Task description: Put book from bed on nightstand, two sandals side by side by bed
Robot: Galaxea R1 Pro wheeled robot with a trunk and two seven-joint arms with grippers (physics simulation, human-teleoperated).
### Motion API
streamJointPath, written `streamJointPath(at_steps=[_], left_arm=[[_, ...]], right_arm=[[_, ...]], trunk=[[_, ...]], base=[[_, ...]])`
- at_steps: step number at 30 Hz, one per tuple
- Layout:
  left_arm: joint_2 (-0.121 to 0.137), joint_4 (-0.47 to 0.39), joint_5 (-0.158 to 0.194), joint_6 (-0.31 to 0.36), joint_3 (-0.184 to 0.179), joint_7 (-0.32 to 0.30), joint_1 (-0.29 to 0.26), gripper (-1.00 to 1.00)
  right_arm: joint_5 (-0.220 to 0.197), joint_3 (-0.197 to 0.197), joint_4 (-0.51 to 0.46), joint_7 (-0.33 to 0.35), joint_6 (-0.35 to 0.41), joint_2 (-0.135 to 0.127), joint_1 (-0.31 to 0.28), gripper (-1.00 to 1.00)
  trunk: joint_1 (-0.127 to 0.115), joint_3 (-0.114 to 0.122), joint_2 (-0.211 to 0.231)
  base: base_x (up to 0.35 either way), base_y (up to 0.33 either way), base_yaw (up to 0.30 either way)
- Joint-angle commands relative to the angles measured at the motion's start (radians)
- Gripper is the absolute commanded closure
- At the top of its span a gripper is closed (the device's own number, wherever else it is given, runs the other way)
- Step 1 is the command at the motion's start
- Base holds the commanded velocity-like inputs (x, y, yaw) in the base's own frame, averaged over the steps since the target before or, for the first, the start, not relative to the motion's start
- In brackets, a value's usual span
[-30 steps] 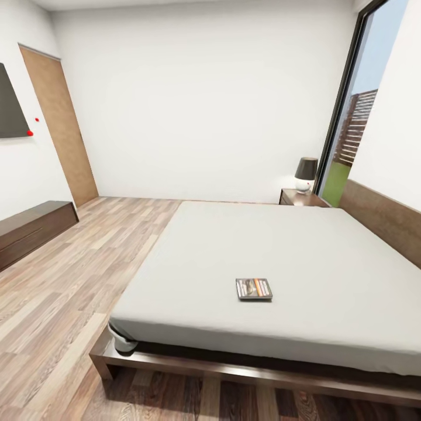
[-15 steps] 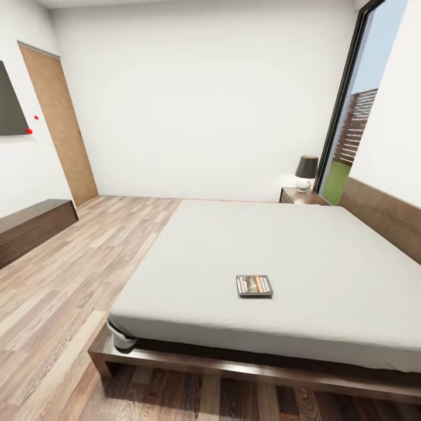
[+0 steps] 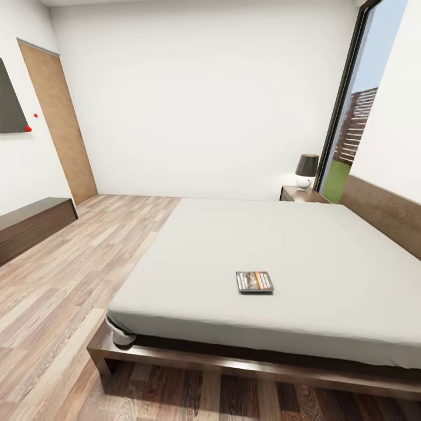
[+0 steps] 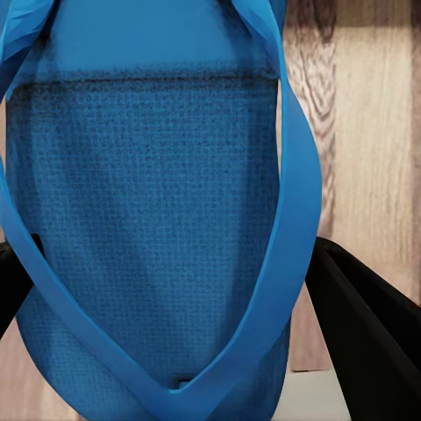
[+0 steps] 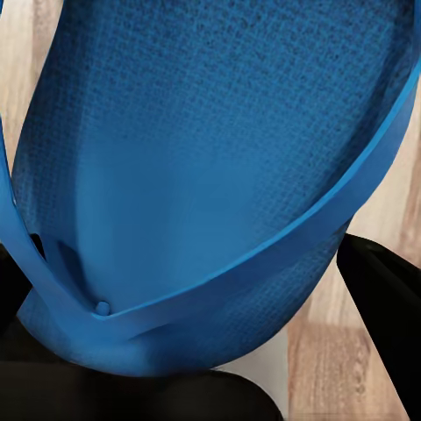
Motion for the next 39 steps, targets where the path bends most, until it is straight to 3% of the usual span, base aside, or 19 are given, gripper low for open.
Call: streamJointPath(at_steps=[1,11,16,21,35,39], left_arm=[[0.0,0.001,0.01,-0.003,-0.009,0.005,-0.002,1.0],[-0.001,0.003,0.01,0.007,-0.008,0.002,-0.033,1.0],[-0.004,0.002,0.01,0.059,-0.009,0.003,-0.06,1.0],[-0.006,0.002,0.01,0.084,-0.011,0.004,-0.069,1.0],[-0.003,0.009,0.007,0.09,-0.018,0.006,-0.075,1.0],[-0.002,0.011,0.007,0.09,-0.018,0.005,-0.075,1.0]], right_arm=[[-0.005,0.004,-0.002,0.003,-0.001,0.0,-0.001,1.0],[-0.006,0.003,-0.019,0.002,0.011,0.001,-0.004,1.0],[-0.007,0.002,-0.019,0.002,0.012,0.0,-0.007,1.0],[-0.006,-0.029,-0.019,0.003,0.014,0.0,-0.008,1.0],[-0.005,-0.052,-0.132,0.001,0.176,0.016,-0.011,1.0],[-0.005,-0.052,-0.155,0.001,0.207,0.019,-0.011,1.0]], trunk=[[0.004,-0.004,-0.008],[0.042,-0.036,-0.078],[0.042,-0.036,-0.078],[0.042,-0.036,-0.078],[0.042,-0.036,-0.078],[0.058,-0.048,-0.106]], base=[[0.0,0.0,0.0],[0.0,0.0,0.0],[0.0,0.0,0.0],[0.0,0.0,0.0],[0.0,0.0,0.0],[0.0,0.0,0.0]])
